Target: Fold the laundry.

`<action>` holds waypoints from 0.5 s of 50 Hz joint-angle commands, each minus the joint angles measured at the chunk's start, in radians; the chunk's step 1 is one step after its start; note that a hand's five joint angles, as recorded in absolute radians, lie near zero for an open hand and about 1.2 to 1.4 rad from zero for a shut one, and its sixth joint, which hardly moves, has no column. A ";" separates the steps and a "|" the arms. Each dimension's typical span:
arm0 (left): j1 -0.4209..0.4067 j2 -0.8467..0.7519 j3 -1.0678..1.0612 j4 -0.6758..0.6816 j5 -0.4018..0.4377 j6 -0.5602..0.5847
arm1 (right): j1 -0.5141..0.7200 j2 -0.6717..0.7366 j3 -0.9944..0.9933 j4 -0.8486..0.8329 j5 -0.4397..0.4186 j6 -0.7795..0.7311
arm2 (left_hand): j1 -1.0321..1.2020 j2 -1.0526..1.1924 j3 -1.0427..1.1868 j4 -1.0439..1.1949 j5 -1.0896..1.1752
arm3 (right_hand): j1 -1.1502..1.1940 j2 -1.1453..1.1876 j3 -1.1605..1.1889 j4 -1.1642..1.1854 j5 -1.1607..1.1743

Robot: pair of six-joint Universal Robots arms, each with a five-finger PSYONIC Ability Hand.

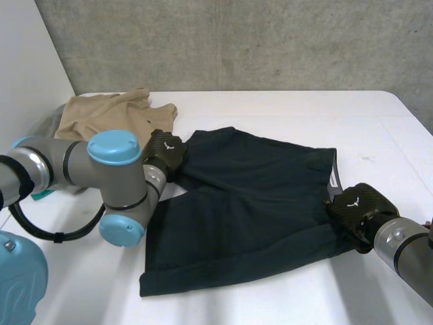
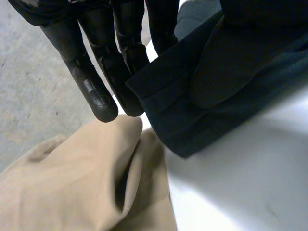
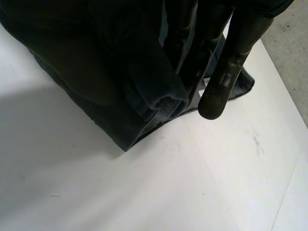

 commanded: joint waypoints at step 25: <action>-0.098 0.585 -0.517 -0.252 -0.041 -0.316 | 0.002 -0.003 -0.017 -0.001 -0.006 0.118 | -0.692 -0.740 -0.732 -0.745 -0.699 | 0.411 0.219 0.211 0.203 0.234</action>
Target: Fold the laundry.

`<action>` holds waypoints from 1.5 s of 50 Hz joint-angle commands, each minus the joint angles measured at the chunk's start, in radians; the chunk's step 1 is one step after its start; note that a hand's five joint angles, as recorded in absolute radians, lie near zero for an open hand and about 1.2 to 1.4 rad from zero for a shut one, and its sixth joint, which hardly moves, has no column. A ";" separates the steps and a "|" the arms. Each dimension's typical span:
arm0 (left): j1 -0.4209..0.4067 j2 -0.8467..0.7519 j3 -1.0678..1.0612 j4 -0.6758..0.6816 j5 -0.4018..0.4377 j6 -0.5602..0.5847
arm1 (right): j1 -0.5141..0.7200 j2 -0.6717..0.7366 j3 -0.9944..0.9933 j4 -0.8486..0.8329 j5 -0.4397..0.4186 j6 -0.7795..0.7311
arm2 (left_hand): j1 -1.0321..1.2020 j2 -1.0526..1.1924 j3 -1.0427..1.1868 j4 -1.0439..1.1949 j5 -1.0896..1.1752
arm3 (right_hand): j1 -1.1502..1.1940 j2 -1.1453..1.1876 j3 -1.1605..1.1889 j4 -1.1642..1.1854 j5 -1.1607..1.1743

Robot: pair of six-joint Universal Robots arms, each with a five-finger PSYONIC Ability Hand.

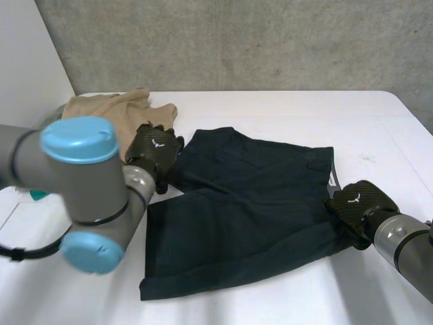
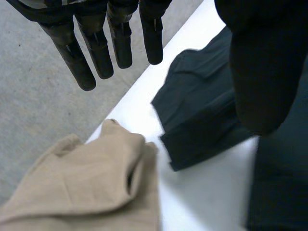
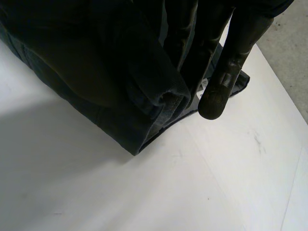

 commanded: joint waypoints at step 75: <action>-0.106 -0.623 0.696 0.379 -0.041 0.474 | -0.077 0.440 -0.483 -0.277 0.092 -0.042 | 0.675 0.679 0.676 0.684 0.686 | -0.419 -0.611 -0.620 -0.628 -0.596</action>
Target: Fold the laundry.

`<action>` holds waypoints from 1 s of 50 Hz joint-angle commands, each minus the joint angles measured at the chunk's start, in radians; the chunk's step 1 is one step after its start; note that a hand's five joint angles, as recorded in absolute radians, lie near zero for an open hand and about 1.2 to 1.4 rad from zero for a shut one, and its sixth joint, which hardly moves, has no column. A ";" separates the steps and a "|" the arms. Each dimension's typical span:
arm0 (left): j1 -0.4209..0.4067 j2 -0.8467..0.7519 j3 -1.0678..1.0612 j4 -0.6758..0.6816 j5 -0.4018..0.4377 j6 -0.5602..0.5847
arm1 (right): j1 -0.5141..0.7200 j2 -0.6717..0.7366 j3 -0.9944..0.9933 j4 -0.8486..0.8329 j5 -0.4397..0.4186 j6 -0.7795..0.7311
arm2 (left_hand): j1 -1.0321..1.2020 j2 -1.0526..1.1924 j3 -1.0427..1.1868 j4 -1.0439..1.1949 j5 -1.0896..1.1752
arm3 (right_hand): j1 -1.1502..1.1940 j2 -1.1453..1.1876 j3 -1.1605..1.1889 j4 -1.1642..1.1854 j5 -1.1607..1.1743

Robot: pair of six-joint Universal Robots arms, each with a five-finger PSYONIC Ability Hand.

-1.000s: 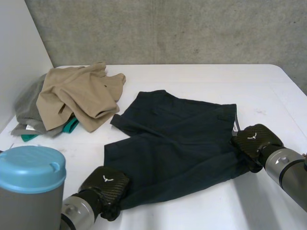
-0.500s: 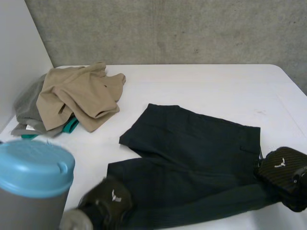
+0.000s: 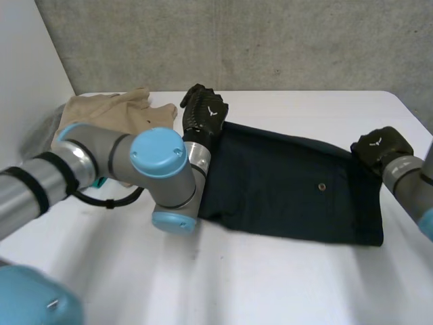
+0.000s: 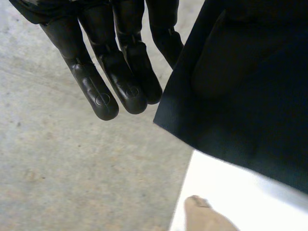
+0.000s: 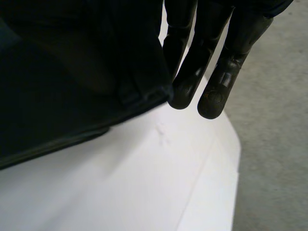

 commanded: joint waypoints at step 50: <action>0.002 0.353 -0.603 0.219 -0.029 -0.286 | -0.220 -0.276 0.402 -0.086 -0.165 0.140 | -0.958 -1.020 -1.011 -1.026 -0.993 | 0.411 0.219 0.211 0.203 0.227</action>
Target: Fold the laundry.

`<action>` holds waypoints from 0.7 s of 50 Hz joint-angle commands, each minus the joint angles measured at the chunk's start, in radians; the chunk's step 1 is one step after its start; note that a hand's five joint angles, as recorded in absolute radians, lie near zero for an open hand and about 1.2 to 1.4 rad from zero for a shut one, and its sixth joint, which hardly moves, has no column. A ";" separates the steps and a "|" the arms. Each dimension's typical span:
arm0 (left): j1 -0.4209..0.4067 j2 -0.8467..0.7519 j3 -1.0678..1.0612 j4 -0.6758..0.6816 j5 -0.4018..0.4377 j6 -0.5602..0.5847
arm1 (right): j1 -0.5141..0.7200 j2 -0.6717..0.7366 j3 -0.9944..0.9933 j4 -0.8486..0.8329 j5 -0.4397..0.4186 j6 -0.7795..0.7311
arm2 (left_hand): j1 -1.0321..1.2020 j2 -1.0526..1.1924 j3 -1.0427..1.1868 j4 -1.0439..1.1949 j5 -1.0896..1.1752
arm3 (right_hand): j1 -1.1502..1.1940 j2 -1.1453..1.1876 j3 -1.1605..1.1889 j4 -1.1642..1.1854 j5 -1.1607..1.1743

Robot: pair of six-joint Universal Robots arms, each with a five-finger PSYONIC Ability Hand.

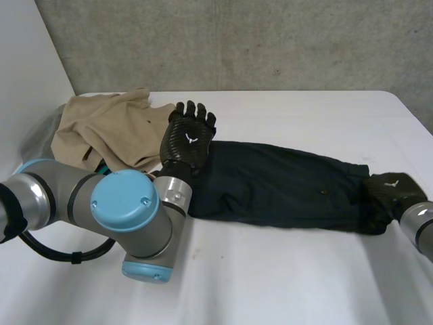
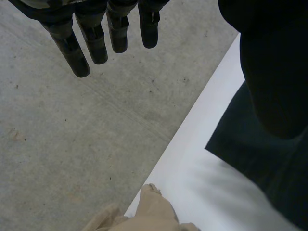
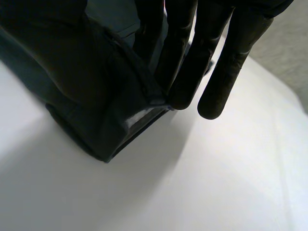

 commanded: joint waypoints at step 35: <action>0.035 0.157 -0.109 0.001 -0.015 -0.037 | 0.559 0.115 -0.196 -0.035 -0.347 -0.549 | -0.016 -0.026 -0.035 -0.028 -0.045 | -0.694 -0.993 -1.007 -1.012 -0.908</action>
